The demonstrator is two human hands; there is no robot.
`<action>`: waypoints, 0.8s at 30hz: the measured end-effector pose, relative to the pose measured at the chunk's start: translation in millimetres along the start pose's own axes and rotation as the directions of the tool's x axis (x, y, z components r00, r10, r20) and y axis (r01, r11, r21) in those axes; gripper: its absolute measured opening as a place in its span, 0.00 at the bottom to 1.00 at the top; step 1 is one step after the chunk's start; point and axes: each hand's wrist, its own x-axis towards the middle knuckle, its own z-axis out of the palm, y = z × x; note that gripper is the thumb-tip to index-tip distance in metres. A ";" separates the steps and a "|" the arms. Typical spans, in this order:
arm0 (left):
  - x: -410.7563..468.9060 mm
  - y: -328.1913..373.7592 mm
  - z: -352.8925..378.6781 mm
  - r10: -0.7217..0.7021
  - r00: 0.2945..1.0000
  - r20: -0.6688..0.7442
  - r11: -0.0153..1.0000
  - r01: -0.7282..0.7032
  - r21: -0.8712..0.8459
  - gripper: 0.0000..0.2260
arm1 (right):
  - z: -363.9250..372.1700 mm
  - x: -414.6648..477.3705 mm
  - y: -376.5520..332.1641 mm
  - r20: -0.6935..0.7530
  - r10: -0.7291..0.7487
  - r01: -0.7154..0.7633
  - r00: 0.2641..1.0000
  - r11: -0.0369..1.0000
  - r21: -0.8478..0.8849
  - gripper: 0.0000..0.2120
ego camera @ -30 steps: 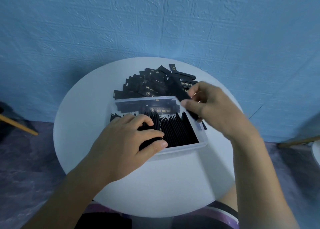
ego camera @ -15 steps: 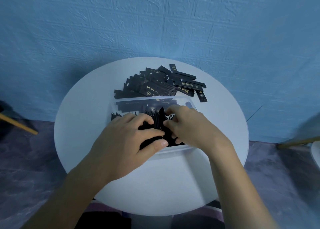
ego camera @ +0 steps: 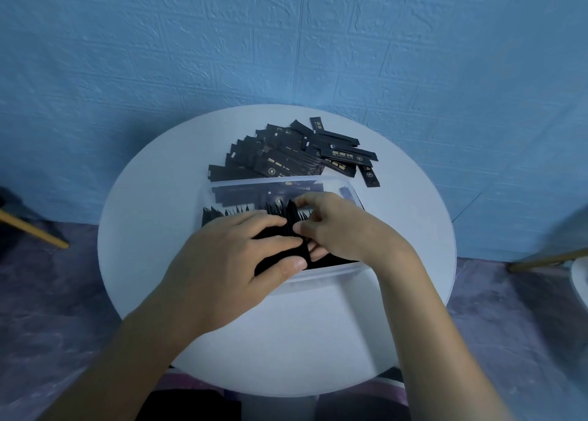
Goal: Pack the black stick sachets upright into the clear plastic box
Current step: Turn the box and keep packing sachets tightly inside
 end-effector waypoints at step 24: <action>-0.5 2.6 -2.6 -0.033 0.997 0.066 0.999 0.035 -0.024 0.28 | -2.0 -1.9 -0.5 0.052 0.017 -0.021 0.999 0.997 0.080 0.18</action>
